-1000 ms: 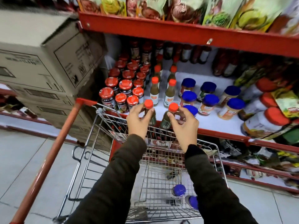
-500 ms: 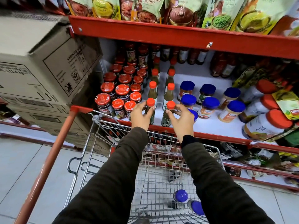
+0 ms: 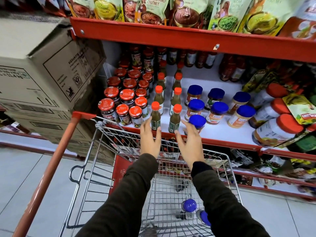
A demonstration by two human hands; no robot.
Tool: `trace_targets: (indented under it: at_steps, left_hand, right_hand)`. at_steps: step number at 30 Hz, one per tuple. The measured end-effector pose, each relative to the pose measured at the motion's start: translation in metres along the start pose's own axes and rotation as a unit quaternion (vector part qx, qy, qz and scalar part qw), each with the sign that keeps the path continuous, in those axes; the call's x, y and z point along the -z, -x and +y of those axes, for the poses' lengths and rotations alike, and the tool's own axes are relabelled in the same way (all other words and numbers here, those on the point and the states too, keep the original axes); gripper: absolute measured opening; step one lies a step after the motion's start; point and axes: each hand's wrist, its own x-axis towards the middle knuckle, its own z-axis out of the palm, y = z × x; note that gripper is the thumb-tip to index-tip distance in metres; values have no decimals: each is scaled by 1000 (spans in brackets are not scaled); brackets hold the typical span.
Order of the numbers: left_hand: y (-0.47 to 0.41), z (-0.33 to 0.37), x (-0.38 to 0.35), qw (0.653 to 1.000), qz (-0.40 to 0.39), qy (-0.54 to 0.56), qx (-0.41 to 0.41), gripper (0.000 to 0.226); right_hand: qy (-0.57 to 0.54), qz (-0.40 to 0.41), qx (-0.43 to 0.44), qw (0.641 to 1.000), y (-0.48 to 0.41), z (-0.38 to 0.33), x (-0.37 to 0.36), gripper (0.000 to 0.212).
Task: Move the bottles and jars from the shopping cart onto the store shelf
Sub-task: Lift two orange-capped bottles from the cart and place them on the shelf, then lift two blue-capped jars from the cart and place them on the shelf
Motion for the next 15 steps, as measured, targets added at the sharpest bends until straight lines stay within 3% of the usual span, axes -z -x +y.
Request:
trace_targets:
  at_steps: [3, 8, 15]
  left_hand:
    - [35, -19, -12, 996, -21, -81, 1, 58]
    - [88, -55, -35, 972, -130, -196, 21, 62]
    - [151, -102, -84, 935, -253, -241, 65, 67]
  right_hand:
    - [65, -29, 9, 997, 30, 25, -3, 55]
    - [131, -106, -47, 985, 73, 81, 0, 66]
    - [146, -204, -161, 955, 129, 181, 22, 68]
